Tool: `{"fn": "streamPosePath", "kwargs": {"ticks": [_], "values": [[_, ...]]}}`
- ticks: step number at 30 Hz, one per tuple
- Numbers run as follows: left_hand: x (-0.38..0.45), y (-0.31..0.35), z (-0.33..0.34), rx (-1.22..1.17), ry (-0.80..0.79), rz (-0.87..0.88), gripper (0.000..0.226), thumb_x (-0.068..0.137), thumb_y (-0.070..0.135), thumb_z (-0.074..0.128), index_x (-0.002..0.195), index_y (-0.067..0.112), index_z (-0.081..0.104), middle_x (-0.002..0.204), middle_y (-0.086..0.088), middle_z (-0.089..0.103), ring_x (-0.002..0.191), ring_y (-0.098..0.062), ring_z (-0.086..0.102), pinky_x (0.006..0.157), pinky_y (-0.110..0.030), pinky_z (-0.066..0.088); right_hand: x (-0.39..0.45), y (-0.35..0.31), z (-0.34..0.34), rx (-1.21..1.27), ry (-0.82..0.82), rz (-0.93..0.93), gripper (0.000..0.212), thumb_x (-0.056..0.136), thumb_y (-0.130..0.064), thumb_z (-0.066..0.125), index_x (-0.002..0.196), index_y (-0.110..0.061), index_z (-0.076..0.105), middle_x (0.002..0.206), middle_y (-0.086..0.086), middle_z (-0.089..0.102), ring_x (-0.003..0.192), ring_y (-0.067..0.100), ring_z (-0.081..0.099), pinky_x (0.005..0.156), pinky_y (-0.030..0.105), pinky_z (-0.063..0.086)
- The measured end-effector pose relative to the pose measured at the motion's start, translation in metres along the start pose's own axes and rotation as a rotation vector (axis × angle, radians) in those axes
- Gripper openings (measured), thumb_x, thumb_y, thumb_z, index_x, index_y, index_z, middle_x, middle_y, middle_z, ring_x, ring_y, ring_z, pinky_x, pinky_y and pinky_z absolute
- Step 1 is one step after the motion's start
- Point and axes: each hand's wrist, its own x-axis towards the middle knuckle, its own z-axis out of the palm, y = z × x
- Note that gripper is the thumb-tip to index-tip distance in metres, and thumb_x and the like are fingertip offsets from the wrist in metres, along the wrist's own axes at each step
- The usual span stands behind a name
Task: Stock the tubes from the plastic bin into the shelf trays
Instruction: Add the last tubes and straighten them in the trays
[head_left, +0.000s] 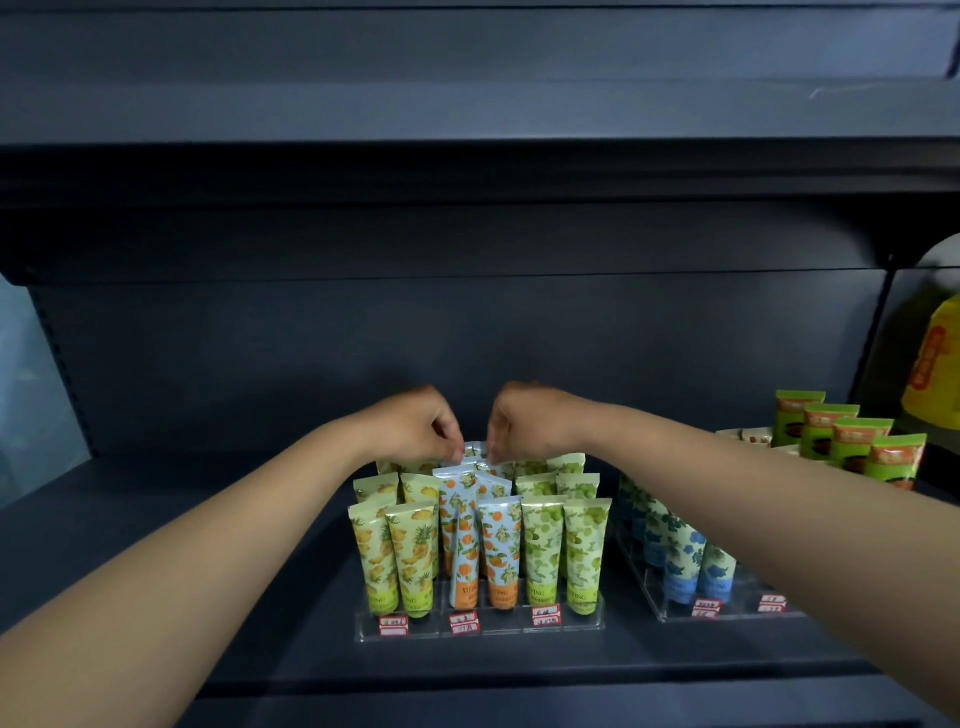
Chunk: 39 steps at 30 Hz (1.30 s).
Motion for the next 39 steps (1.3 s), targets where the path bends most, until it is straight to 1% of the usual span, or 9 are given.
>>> {"fn": "streamPosePath", "kwargs": {"ticks": [3, 6, 13, 15, 19, 25, 32, 37, 39], "values": [[-0.005, 0.002, -0.002, -0.024, 0.032, 0.015, 0.009, 0.082, 0.019, 0.07, 0.087, 0.015, 0.076, 0.068, 0.019, 0.064, 0.055, 0.011, 0.054, 0.051, -0.002, 0.035, -0.003, -0.001, -0.001, 0.037, 0.03, -0.017, 0.014, 0.084, -0.021, 0.069, 0.092, -0.01, 0.074, 0.097, 0.002, 0.073, 0.088, 0.012, 0.066, 0.077, 0.026, 0.053], [-0.01, 0.003, -0.002, -0.04, 0.042, 0.021, 0.005, 0.08, 0.019, 0.072, 0.082, 0.017, 0.076, 0.065, 0.018, 0.064, 0.054, 0.014, 0.054, 0.05, -0.003, 0.035, -0.009, -0.004, -0.003, 0.076, 0.05, -0.041, 0.012, 0.083, -0.019, 0.069, 0.089, -0.01, 0.075, 0.093, 0.001, 0.073, 0.082, 0.009, 0.063, 0.075, 0.024, 0.051], [-0.012, 0.005, 0.004, 0.02, 0.018, -0.009, 0.007, 0.079, 0.013, 0.07, 0.082, 0.016, 0.076, 0.078, 0.012, 0.07, 0.073, 0.001, 0.06, 0.077, -0.023, 0.05, -0.015, -0.007, 0.002, 0.001, -0.037, -0.043, 0.012, 0.079, -0.022, 0.073, 0.085, -0.011, 0.075, 0.09, -0.001, 0.073, 0.085, 0.01, 0.065, 0.076, 0.026, 0.052], [-0.013, 0.006, 0.006, 0.026, 0.025, -0.009, 0.008, 0.08, 0.013, 0.07, 0.084, 0.014, 0.076, 0.081, 0.009, 0.071, 0.075, 0.0, 0.061, 0.075, -0.021, 0.05, -0.016, -0.006, 0.002, 0.001, -0.034, -0.035, 0.01, 0.081, -0.022, 0.072, 0.083, -0.012, 0.074, 0.092, -0.001, 0.073, 0.085, 0.011, 0.065, 0.076, 0.026, 0.052], [-0.013, 0.006, 0.008, 0.025, 0.039, -0.007, 0.007, 0.08, 0.013, 0.069, 0.083, 0.015, 0.076, 0.073, 0.015, 0.066, 0.07, 0.004, 0.059, 0.064, -0.011, 0.045, -0.017, -0.005, 0.002, 0.006, -0.028, -0.033, 0.01, 0.082, -0.022, 0.071, 0.086, -0.013, 0.074, 0.094, -0.002, 0.073, 0.083, 0.008, 0.063, 0.077, 0.025, 0.052], [-0.015, 0.007, 0.008, 0.033, 0.022, -0.004, 0.009, 0.082, 0.012, 0.067, 0.085, 0.013, 0.076, 0.084, 0.007, 0.07, 0.076, 0.0, 0.06, 0.076, -0.02, 0.051, -0.016, -0.006, 0.003, 0.015, -0.028, -0.034, 0.01, 0.082, -0.022, 0.07, 0.085, -0.013, 0.073, 0.096, -0.001, 0.072, 0.088, 0.011, 0.065, 0.08, 0.028, 0.053], [-0.018, 0.008, 0.006, 0.044, 0.003, 0.011, 0.011, 0.083, 0.01, 0.065, 0.084, 0.013, 0.075, 0.075, 0.015, 0.065, 0.065, 0.008, 0.056, 0.059, -0.003, 0.04, -0.016, -0.007, 0.003, 0.012, -0.035, -0.041, 0.01, 0.083, -0.021, 0.07, 0.087, -0.012, 0.073, 0.092, -0.001, 0.073, 0.084, 0.01, 0.065, 0.077, 0.026, 0.052], [-0.018, 0.006, 0.005, 0.015, 0.016, 0.005, 0.007, 0.081, 0.016, 0.069, 0.082, 0.016, 0.076, 0.071, 0.019, 0.065, 0.07, 0.005, 0.058, 0.068, -0.015, 0.045, -0.017, -0.009, 0.003, 0.02, -0.044, -0.032, 0.013, 0.082, -0.024, 0.07, 0.088, -0.013, 0.074, 0.092, -0.002, 0.073, 0.088, 0.011, 0.066, 0.083, 0.032, 0.055], [-0.018, 0.005, 0.004, 0.006, 0.016, 0.0, 0.006, 0.081, 0.018, 0.07, 0.081, 0.018, 0.076, 0.072, 0.019, 0.066, 0.071, 0.004, 0.058, 0.07, -0.017, 0.045, -0.017, -0.01, 0.003, 0.017, -0.048, -0.033, 0.014, 0.082, -0.024, 0.071, 0.089, -0.013, 0.075, 0.093, -0.002, 0.073, 0.089, 0.011, 0.066, 0.084, 0.033, 0.055]]}}
